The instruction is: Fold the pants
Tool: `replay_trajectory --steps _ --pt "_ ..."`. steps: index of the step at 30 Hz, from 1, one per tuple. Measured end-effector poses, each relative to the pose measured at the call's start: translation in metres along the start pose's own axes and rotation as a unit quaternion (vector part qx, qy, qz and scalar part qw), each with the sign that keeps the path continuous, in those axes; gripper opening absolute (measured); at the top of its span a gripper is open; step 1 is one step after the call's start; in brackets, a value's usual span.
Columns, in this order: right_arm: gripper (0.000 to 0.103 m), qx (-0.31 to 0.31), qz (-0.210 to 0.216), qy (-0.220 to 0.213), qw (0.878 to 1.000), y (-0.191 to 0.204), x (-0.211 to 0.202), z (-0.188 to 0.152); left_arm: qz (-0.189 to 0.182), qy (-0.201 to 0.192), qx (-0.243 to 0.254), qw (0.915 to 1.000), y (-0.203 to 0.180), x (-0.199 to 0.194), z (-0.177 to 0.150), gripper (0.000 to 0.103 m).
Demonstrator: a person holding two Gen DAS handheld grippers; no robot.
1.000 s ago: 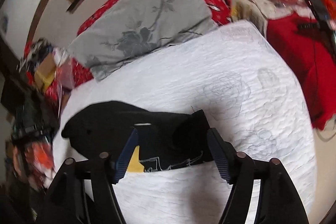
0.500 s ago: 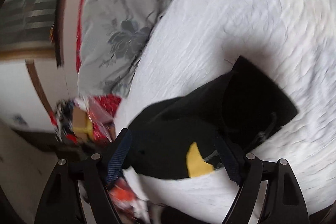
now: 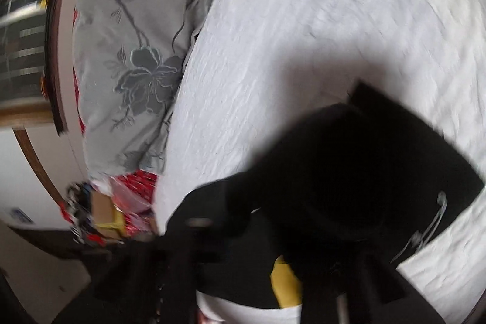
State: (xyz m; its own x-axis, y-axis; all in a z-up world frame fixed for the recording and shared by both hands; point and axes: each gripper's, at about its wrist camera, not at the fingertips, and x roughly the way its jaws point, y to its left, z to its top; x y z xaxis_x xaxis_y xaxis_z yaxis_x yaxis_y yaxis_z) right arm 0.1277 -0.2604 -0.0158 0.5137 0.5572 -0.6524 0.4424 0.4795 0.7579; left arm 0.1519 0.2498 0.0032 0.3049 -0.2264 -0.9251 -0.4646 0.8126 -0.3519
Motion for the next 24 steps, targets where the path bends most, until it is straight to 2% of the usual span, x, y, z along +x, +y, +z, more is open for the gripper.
replay_trajectory --steps 2,3,5,7,9,11,13,14,17,18,20,21,22,24 --pt "0.008 -0.018 0.03 -0.014 0.999 0.015 -0.014 0.01 -0.045 -0.025 0.001 0.9986 -0.003 -0.029 -0.002 0.005" --pt "0.008 -0.041 0.057 -0.029 0.997 0.028 -0.029 0.013 -0.061 -0.047 0.022 0.9968 -0.007 -0.048 -0.008 0.005" --pt "0.008 -0.097 0.077 -0.043 0.991 0.047 -0.052 0.013 -0.046 -0.073 0.063 0.9942 -0.008 -0.062 -0.022 0.006" --pt "0.008 -0.138 0.074 -0.048 0.986 0.048 -0.069 0.009 -0.023 -0.05 0.085 0.9949 0.004 -0.05 -0.043 0.005" --pt "0.008 -0.137 0.068 -0.03 0.988 0.027 -0.073 0.002 -0.001 -0.022 0.087 0.996 0.019 -0.029 -0.053 0.005" --pt "0.009 -0.124 0.036 -0.019 0.991 -0.005 -0.07 -0.005 0.018 -0.009 0.076 0.9969 0.032 -0.015 -0.058 0.005" --pt "0.01 -0.1 0.021 -0.012 0.995 -0.034 -0.07 -0.01 0.004 0.003 0.058 0.9983 0.044 -0.009 -0.061 0.005" --pt "0.01 -0.085 0.018 -0.014 0.996 -0.048 -0.071 -0.011 -0.006 0.003 0.057 0.9984 0.045 -0.01 -0.062 0.005" --pt "0.012 -0.056 0.025 -0.015 0.998 -0.065 -0.074 -0.009 -0.016 -0.03 0.077 0.9965 0.032 -0.028 -0.065 0.007" --pt "0.017 -0.052 0.027 -0.018 0.998 -0.062 -0.075 -0.006 -0.018 -0.043 0.085 0.9953 0.025 -0.034 -0.065 0.01" --pt "0.048 -0.058 0.033 -0.026 0.997 -0.045 -0.073 0.001 -0.033 -0.05 0.09 0.9941 0.015 -0.038 -0.066 0.034" --pt "0.073 -0.061 0.036 -0.027 0.997 -0.034 -0.068 0.004 -0.038 -0.049 0.087 0.9943 0.012 -0.037 -0.066 0.039" --pt "0.082 -0.068 0.034 -0.03 0.997 -0.02 -0.062 0.007 -0.041 -0.048 0.084 0.9945 0.011 -0.036 -0.066 0.042" --pt "0.082 -0.087 0.031 -0.029 0.995 0.0 -0.05 0.008 -0.044 -0.042 0.08 0.9949 0.005 -0.027 -0.067 0.042"
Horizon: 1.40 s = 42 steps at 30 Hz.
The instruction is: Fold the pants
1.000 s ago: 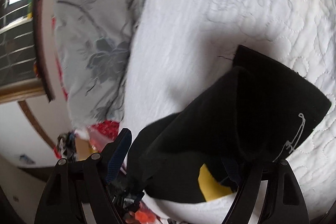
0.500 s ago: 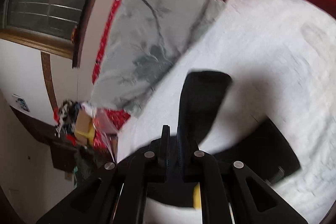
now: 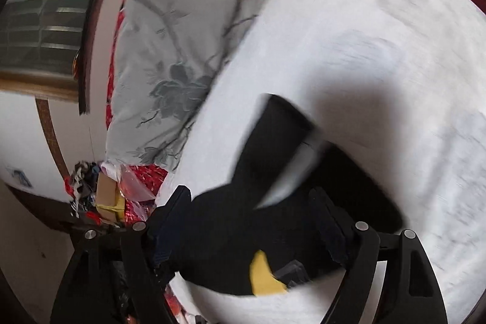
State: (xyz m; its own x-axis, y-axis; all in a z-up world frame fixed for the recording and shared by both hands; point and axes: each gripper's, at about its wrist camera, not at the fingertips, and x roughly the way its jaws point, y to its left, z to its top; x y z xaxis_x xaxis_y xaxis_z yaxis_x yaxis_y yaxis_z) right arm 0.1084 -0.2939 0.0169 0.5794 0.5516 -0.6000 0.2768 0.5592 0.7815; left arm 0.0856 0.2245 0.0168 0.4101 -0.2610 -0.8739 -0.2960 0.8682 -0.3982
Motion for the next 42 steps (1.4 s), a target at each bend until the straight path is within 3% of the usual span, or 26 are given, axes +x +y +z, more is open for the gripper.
replay_trajectory --steps 4,8,11,16,20,23,24,25,26,29,33,36,39,42 --pt "0.082 0.011 -0.095 0.032 0.995 0.012 0.037 0.002 -0.001 0.017 -0.012 0.9998 0.006 0.016 0.002 0.042" --pt "0.082 0.022 -0.09 0.03 0.995 0.01 0.049 0.001 0.01 0.029 -0.013 0.9995 0.008 0.029 0.0 0.042" --pt "0.081 0.025 -0.054 -0.005 0.998 0.004 0.025 -0.001 -0.004 0.024 -0.017 0.9996 0.007 0.034 0.0 0.042" --pt "0.082 0.024 -0.075 -0.024 0.997 -0.015 0.003 0.009 -0.011 0.035 -0.033 0.9988 -0.002 0.054 0.005 0.042" --pt "0.082 0.022 -0.09 -0.032 0.995 -0.023 0.012 0.016 0.007 0.026 -0.036 0.999 -0.009 0.064 0.009 0.042" --pt "0.075 -0.005 -0.106 -0.029 0.994 -0.018 0.031 0.02 0.02 0.015 -0.056 0.9981 -0.013 0.07 0.02 0.04" --pt "0.062 -0.018 -0.113 -0.032 0.993 -0.015 0.036 0.021 0.027 0.013 -0.062 0.9976 -0.014 0.071 0.023 0.034" --pt "0.022 -0.03 -0.114 -0.034 0.992 -0.011 0.038 0.021 0.029 0.01 -0.065 0.9974 -0.015 0.07 0.025 0.017" --pt "0.004 -0.038 -0.109 -0.025 0.993 -0.009 0.042 0.023 0.025 0.011 -0.065 0.9975 -0.016 0.07 0.027 0.009" --pt "0.006 -0.055 -0.087 -0.014 0.995 0.001 0.037 0.025 0.005 0.003 -0.067 0.9978 -0.021 0.055 0.028 0.006" --pt "0.006 -0.07 -0.006 -0.017 0.997 0.024 0.003 0.019 -0.036 -0.018 -0.038 0.9985 -0.025 0.017 0.014 0.006" --pt "0.006 -0.077 0.028 -0.011 0.997 0.025 -0.022 0.007 -0.035 -0.015 -0.017 0.9991 -0.018 0.005 -0.001 0.006" --pt "0.006 -0.064 0.029 0.001 0.998 0.003 -0.04 -0.008 -0.014 0.012 -0.012 0.9998 -0.005 0.017 -0.015 0.006" --pt "0.009 -0.047 -0.02 0.009 0.999 -0.035 -0.042 -0.021 0.006 0.052 -0.02 0.9984 0.01 0.039 -0.027 0.006"
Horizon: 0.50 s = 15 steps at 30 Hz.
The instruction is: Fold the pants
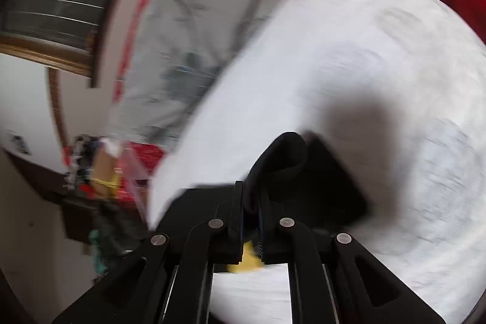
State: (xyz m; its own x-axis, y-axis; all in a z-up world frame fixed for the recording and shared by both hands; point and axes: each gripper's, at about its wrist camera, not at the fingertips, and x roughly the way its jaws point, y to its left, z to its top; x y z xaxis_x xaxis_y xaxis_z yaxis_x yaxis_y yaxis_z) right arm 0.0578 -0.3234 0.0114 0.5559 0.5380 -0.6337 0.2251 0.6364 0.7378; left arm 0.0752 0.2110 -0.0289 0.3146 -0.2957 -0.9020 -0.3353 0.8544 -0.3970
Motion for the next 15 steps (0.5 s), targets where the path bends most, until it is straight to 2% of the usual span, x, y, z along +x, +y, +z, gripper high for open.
replay_trajectory --steps 3,5,7,8,10,11,12,14,15 --pt "0.01 0.03 -0.032 0.003 0.999 -0.027 0.003 -0.004 0.003 0.01 0.014 0.9998 0.001 -0.004 -0.004 0.007" --pt "0.011 0.03 -0.048 -0.008 0.998 -0.033 -0.004 -0.004 -0.014 0.007 0.036 0.9992 -0.003 -0.019 -0.005 0.009" --pt "0.012 0.026 -0.039 -0.022 0.999 -0.03 -0.017 -0.003 -0.028 -0.007 0.052 0.9982 -0.004 -0.039 -0.002 0.009" --pt "0.014 0.023 -0.033 -0.027 0.999 -0.028 -0.024 -0.002 -0.029 -0.023 0.061 0.9975 -0.003 -0.052 0.0 0.009" --pt "0.03 0.01 -0.032 -0.038 0.999 -0.022 -0.034 0.001 -0.024 -0.067 0.076 0.9946 0.0 -0.08 0.008 0.012" --pt "0.036 -0.001 -0.033 -0.044 0.998 -0.017 -0.039 0.003 -0.017 -0.095 0.077 0.9923 0.005 -0.096 0.017 0.017" --pt "0.042 -0.01 -0.037 -0.047 0.998 -0.013 -0.041 0.005 -0.012 -0.107 0.074 0.9914 0.007 -0.103 0.023 0.021" --pt "0.043 -0.019 -0.04 -0.049 0.998 -0.009 -0.042 0.006 -0.006 -0.11 0.076 0.9911 0.011 -0.107 0.041 0.041" --pt "0.043 -0.023 -0.04 -0.046 0.998 -0.006 -0.039 0.007 0.0 -0.099 0.077 0.9921 0.014 -0.102 0.054 0.042"
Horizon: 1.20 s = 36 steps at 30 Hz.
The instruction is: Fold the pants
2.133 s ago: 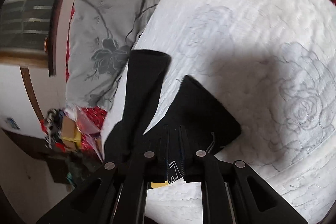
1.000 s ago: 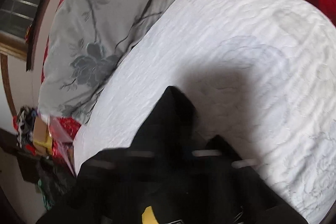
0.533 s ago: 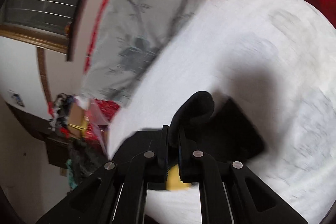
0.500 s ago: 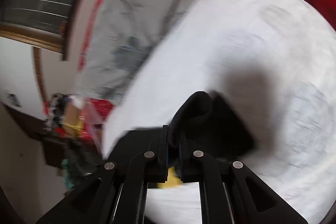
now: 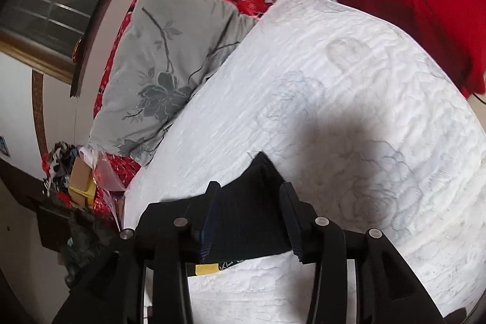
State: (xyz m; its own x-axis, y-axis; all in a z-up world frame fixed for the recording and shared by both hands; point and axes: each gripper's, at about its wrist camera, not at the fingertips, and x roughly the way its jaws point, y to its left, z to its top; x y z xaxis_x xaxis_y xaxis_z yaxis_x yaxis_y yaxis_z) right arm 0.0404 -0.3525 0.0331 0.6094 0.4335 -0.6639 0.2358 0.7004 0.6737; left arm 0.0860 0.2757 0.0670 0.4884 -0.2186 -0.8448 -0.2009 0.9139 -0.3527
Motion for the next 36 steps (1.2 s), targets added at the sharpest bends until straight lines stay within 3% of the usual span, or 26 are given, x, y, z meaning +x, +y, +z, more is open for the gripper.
replay_trajectory --steps 4,10,17,19,20,21,22,23,25,26,27,29,32,34,36 --pt "0.043 -0.015 -0.007 0.02 1.0 0.012 0.019 -0.003 0.007 0.059 -0.011 0.9982 0.013 0.037 0.013 0.042" --pt "0.043 -0.051 -0.035 0.042 0.997 0.025 0.043 -0.003 0.027 0.083 -0.02 0.996 0.021 0.067 0.02 0.042" --pt "0.047 -0.051 -0.051 0.049 0.996 0.02 0.061 0.005 -0.013 0.122 0.001 0.9925 0.018 0.095 0.021 0.047" --pt "0.047 -0.068 -0.061 0.056 0.994 0.024 0.07 0.003 -0.027 0.12 0.013 0.9923 0.013 0.095 0.02 0.047" --pt "0.046 -0.081 -0.073 0.058 0.992 0.026 0.073 0.001 -0.028 0.114 0.014 0.993 0.011 0.093 0.019 0.032" --pt "0.036 -0.101 -0.092 0.06 0.989 0.029 0.078 0.0 -0.022 0.106 0.018 0.994 0.007 0.091 0.021 0.022" --pt "0.016 -0.112 -0.102 0.063 0.986 0.031 0.081 -0.001 -0.019 0.103 0.017 0.9944 0.005 0.089 0.022 0.019" --pt "0.008 -0.12 -0.113 0.069 0.984 0.032 0.085 0.001 -0.017 0.086 0.012 0.9961 0.001 0.082 0.026 0.018" --pt "0.007 -0.113 -0.112 0.06 0.985 0.036 0.082 0.01 -0.003 0.045 0.022 0.9987 -0.003 0.071 0.032 0.018" --pt "0.007 -0.104 -0.091 0.036 0.99 0.04 0.072 0.019 0.011 0.04 0.028 0.9988 -0.001 0.071 0.033 0.018" --pt "0.007 -0.1 -0.072 0.022 0.992 0.044 0.065 0.025 0.03 0.046 0.03 0.9981 0.003 0.077 0.034 0.018" --pt "0.007 -0.102 -0.078 0.019 0.992 0.045 0.062 0.029 0.045 0.065 0.03 0.9965 0.011 0.088 0.03 0.018" --pt "0.009 -0.103 -0.11 0.042 0.988 0.034 0.071 0.024 0.036 0.081 0.025 0.9958 0.017 0.092 0.022 0.019" --pt "0.016 -0.096 -0.121 0.046 0.987 0.027 0.075 0.017 0.027 0.088 0.015 0.9957 0.021 0.089 0.022 0.022" --pt "0.018 -0.082 -0.126 0.048 0.987 0.021 0.075 0.014 -0.003 0.091 -0.009 0.9958 0.03 0.076 0.025 0.026"
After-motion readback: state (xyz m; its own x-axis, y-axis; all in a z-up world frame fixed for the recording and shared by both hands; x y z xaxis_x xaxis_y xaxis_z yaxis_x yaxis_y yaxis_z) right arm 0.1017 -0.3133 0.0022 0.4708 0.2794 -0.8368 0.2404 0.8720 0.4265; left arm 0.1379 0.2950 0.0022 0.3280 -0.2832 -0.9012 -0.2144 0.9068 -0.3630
